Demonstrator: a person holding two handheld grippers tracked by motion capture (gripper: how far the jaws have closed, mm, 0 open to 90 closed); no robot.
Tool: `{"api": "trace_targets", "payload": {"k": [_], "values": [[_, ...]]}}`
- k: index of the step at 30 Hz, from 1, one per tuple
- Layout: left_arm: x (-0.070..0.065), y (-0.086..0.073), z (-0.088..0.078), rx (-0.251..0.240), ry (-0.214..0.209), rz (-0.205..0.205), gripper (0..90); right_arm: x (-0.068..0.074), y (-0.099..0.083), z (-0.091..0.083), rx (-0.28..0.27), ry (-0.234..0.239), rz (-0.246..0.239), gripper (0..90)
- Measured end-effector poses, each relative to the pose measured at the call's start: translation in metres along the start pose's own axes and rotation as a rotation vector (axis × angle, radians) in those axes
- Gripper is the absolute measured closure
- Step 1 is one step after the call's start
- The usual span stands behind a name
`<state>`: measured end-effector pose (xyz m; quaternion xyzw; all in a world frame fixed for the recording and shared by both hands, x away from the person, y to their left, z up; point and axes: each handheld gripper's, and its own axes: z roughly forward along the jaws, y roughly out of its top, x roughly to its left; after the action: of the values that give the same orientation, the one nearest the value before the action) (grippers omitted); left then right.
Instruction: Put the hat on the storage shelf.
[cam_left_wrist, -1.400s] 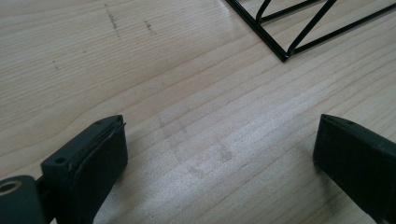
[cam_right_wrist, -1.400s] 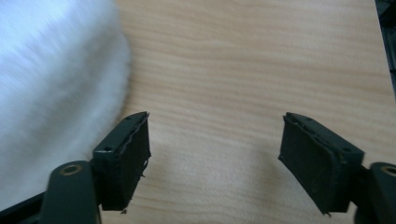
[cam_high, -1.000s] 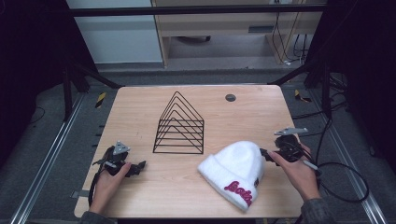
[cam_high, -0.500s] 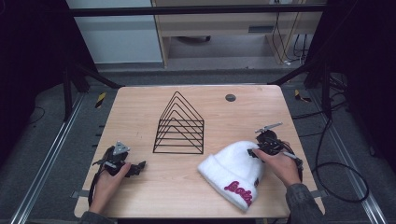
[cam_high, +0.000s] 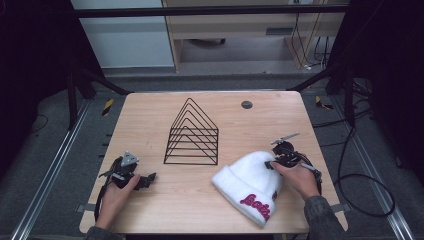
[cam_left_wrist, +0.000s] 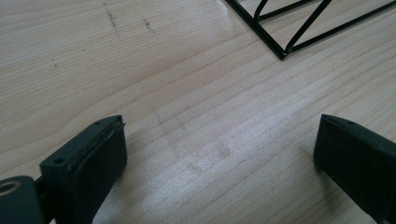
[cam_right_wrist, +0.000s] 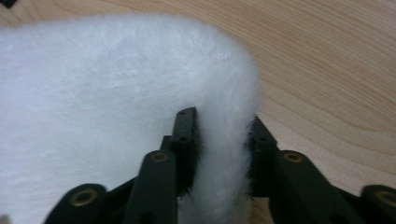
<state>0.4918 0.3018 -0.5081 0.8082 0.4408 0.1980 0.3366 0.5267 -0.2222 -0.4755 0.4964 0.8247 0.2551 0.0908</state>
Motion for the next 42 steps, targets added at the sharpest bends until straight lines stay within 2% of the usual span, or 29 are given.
{"api": "trace_targets", "payload": {"k": [4,8,11,12,13,16,17,18,22,25,28,29,31,33,37,42], "values": [[0.000,0.000,0.000,0.002,0.001,0.001,1.9,0.002,0.000,-0.003,-0.019,0.001,-0.026,80.7],[0.000,0.000,0.000,0.001,-0.001,0.001,1.9,0.012,0.003,-0.023,-0.099,-0.006,-0.081,82.3],[0.000,0.000,0.000,0.001,-0.002,0.001,1.8,0.024,0.007,-0.042,-0.157,-0.018,-0.149,82.4],[0.000,0.000,0.000,0.001,-0.002,0.001,1.8,0.024,0.007,-0.042,-0.157,-0.018,-0.149,82.4],[0.000,0.000,0.000,0.002,-0.002,0.003,1.6,0.035,0.009,-0.059,-0.212,-0.011,-0.186,82.5],[0.000,0.000,0.000,0.003,0.000,0.002,1.5,0.049,0.010,-0.080,-0.284,0.004,-0.242,82.5],[0.000,0.000,0.000,0.003,0.000,0.002,1.5,0.049,0.010,-0.080,-0.284,0.004,-0.242,82.5],[0.000,0.000,0.000,0.002,0.000,0.002,1.6,0.058,0.011,-0.091,-0.313,0.010,-0.272,82.6],[-0.001,0.002,-0.003,-0.008,0.020,0.021,4.2,0.073,0.010,-0.106,-0.354,0.042,-0.323,82.6],[-0.002,0.011,-0.014,-0.066,0.019,0.017,4.4,0.082,0.011,-0.114,-0.388,0.062,-0.366,82.7],[-0.003,0.016,-0.021,-0.088,0.017,0.027,4.4,0.087,0.012,-0.119,-0.407,0.083,-0.382,82.9],[-0.004,0.022,-0.028,-0.112,0.015,0.042,4.5,0.091,0.014,-0.124,-0.423,0.113,-0.391,83.0],[-0.005,0.029,-0.036,-0.129,0.031,0.053,5.3,0.094,0.016,-0.128,-0.443,0.141,-0.400,83.0],[-0.005,0.037,-0.042,-0.146,0.023,0.051,5.3,0.097,0.018,-0.133,-0.455,0.148,-0.417,83.1],[-0.007,0.049,-0.052,-0.169,0.013,0.052,5.4,0.097,0.025,-0.144,-0.484,0.167,-0.435,83.1],[-0.008,0.075,-0.070,-0.227,-0.021,0.059,5.9,0.089,0.038,-0.157,-0.517,0.176,-0.452,83.1]]}}
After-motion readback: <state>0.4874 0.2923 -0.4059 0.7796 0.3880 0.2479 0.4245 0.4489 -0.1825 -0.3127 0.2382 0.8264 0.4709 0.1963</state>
